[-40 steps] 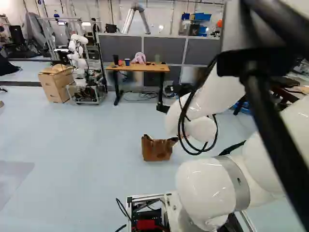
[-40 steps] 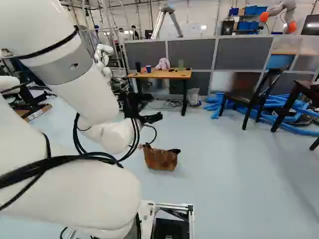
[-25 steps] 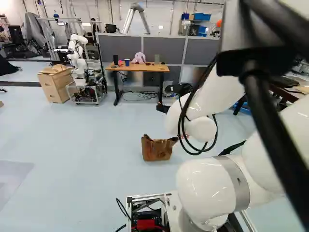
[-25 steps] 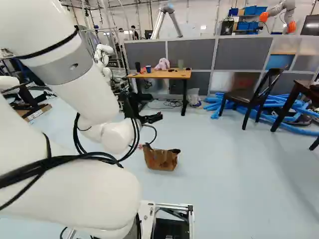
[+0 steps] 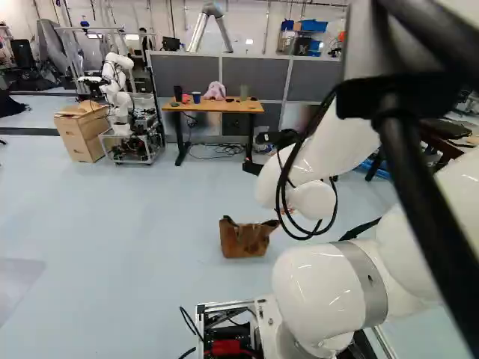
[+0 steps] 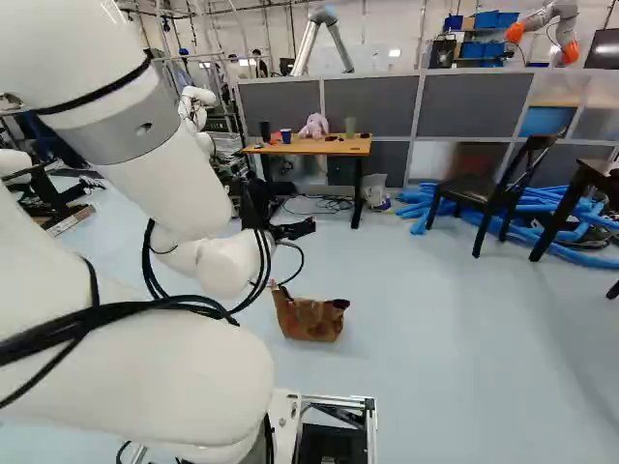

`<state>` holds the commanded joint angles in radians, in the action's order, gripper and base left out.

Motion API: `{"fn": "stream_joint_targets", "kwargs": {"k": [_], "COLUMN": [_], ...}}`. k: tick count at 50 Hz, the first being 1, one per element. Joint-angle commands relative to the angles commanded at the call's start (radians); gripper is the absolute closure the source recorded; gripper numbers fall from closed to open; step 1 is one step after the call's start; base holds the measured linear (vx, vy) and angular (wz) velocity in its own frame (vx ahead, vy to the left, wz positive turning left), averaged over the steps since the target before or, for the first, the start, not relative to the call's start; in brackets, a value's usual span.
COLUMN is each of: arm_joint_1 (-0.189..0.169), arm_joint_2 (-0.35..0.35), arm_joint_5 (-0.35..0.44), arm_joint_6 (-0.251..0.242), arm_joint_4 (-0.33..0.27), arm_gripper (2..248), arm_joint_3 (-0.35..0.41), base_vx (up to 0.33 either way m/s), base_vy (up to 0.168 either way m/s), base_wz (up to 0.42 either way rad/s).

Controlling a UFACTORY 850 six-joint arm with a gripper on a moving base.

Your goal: Pick up the bag on the ground and place it on the table

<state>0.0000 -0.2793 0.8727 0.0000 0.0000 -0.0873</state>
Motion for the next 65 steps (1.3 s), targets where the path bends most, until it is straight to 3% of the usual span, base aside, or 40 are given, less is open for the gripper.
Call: {"fn": "stream_joint_targets", "kwargs": {"k": [44, 55, 65], "arm_joint_1": [0.0, 0.0, 0.0], "arm_joint_2": [0.0, 0.054, 0.102], "arm_joint_5": [0.0, -0.011, -0.067], "arm_joint_6": [0.0, 0.0, 0.0], "arm_joint_4": [0.0, 0.0, 0.0], "arm_gripper": [3, 3, 3], "arm_joint_3": [0.0, -0.046, -0.089], "base_vx": [0.079, 0.028, 0.0], "base_vy": [-0.001, 0.0, 0.0], "base_wz": [-0.003, -0.002, 0.0]}}
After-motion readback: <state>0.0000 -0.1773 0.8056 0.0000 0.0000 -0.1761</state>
